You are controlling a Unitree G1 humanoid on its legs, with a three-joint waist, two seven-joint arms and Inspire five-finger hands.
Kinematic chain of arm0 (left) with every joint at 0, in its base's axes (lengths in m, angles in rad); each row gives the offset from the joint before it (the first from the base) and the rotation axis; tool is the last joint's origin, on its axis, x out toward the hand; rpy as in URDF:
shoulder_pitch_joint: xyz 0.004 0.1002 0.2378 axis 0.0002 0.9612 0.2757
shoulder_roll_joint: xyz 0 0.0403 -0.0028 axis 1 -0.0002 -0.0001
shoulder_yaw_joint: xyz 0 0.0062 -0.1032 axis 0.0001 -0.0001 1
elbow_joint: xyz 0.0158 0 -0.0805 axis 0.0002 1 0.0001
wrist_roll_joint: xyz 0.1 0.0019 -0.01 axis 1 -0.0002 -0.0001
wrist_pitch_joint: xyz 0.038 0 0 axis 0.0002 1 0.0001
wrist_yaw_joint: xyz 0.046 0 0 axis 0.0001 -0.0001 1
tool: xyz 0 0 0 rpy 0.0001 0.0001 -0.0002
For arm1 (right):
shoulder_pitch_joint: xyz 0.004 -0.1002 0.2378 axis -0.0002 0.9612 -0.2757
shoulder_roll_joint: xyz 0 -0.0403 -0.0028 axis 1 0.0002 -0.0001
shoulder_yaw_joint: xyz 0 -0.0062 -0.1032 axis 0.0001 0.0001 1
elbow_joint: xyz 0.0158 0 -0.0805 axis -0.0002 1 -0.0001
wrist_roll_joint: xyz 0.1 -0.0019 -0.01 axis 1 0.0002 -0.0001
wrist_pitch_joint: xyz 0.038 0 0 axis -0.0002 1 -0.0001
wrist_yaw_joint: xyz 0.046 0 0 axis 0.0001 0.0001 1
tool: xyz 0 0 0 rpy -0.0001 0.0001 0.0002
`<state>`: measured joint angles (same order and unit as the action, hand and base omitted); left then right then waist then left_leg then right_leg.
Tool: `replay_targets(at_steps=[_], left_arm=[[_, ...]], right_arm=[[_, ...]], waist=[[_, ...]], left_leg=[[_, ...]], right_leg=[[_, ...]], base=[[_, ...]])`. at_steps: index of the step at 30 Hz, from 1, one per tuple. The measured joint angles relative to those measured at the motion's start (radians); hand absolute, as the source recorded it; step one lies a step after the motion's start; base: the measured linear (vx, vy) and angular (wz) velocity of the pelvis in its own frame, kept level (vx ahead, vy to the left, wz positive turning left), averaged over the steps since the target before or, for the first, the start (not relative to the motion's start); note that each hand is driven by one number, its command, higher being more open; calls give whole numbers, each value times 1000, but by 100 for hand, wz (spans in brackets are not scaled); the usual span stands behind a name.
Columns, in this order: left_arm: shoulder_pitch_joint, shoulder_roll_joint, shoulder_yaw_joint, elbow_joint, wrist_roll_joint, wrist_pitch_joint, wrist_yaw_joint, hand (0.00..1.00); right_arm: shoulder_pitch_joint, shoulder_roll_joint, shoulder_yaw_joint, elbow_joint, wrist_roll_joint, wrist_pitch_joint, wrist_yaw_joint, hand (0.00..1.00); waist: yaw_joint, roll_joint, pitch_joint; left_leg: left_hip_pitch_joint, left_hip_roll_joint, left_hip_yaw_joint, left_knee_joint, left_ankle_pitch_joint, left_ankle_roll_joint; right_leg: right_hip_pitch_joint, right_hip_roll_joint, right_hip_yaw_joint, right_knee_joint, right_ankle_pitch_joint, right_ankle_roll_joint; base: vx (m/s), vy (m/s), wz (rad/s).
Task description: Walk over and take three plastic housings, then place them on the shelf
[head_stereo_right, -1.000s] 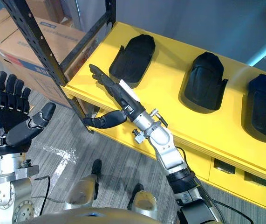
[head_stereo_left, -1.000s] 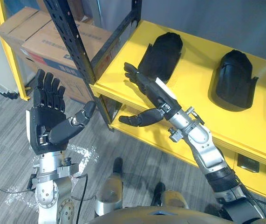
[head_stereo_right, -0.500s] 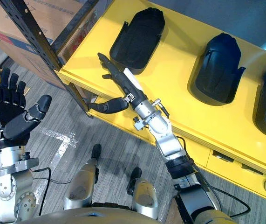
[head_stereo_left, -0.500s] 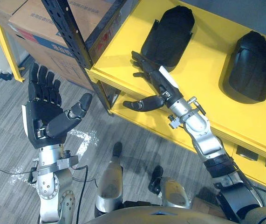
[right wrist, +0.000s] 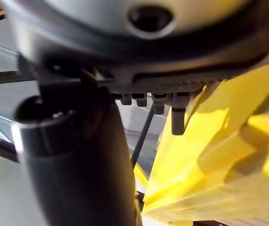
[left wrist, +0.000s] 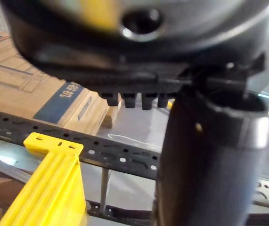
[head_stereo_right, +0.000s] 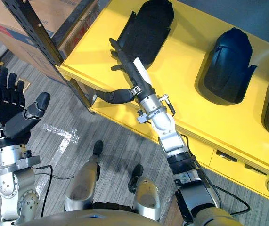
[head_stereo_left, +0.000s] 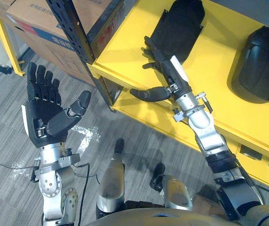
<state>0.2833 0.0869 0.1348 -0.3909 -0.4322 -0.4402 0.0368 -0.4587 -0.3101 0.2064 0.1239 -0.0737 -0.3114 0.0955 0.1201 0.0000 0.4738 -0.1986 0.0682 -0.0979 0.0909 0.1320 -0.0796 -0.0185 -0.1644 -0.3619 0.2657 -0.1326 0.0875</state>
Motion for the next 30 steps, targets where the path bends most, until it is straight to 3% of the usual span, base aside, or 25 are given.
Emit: replay_targets(at_steps=[10, 16, 18, 22, 25, 27, 30], left_arm=[[0, 0, 1, 0, 0, 0, -3, 100], [1, -3, 1, 0, 8, 0, 2, 100], [1, -11, 2, 0, 22, 0, 20, 100], [25, -21, 41, 5, 108, 0, 104, 100], [41, -44, 74, 18, 146, 0, 151, 100], [44, -54, 97, 56, 173, 0, 189, 100], [48, -80, 143, 92, 195, 2, 226, 100]], right_arm=[[-39, 0, -1, 38, -40, -1, -44, 100], [-30, 0, -1, 46, -38, -31, -31, 100], [15, 1, -1, -8, -38, -32, -32, 100], [270, 37, -15, -325, -36, -53, -34, 100], [434, 99, -79, -465, -35, -107, -44, 100], [535, 149, -153, -515, -41, -164, -99, 100], [637, 201, -260, -534, -40, -207, -164, 100]], waist=[[1, 0, 0], [1, 0, -1], [6, 0, -3], [0, -19, -37], [-24, -44, -101], [-50, -60, -155], [-97, -62, -205]], left_leg=[[0, -3, -7, -7, 4, 4], [17, -2, -3, -43, 15, 1], [26, 0, 5, -60, 23, 7], [50, -1, 46, -81, 23, 5], [76, -2, 86, -85, 3, 7], [122, -1, 128, -96, -19, 9], [170, 5, 183, -97, -54, 7]], right_leg=[[-3, -4, -7, 12, -5, -3], [-4, -5, -5, 8, -5, -2], [-1, -3, -1, -4, -2, 2], [4, -6, 32, -34, 12, 20], [20, -8, 66, -65, 22, 26], [52, -8, 103, -95, 30, 31], [75, -6, 154, -117, 39, 34]], base=[[-5, -8, 2], [1, -5, -1], [22, -28, -9], [92, -20, -23], [123, -4, -37], [85, 14, -51], [44, 25, -51]])
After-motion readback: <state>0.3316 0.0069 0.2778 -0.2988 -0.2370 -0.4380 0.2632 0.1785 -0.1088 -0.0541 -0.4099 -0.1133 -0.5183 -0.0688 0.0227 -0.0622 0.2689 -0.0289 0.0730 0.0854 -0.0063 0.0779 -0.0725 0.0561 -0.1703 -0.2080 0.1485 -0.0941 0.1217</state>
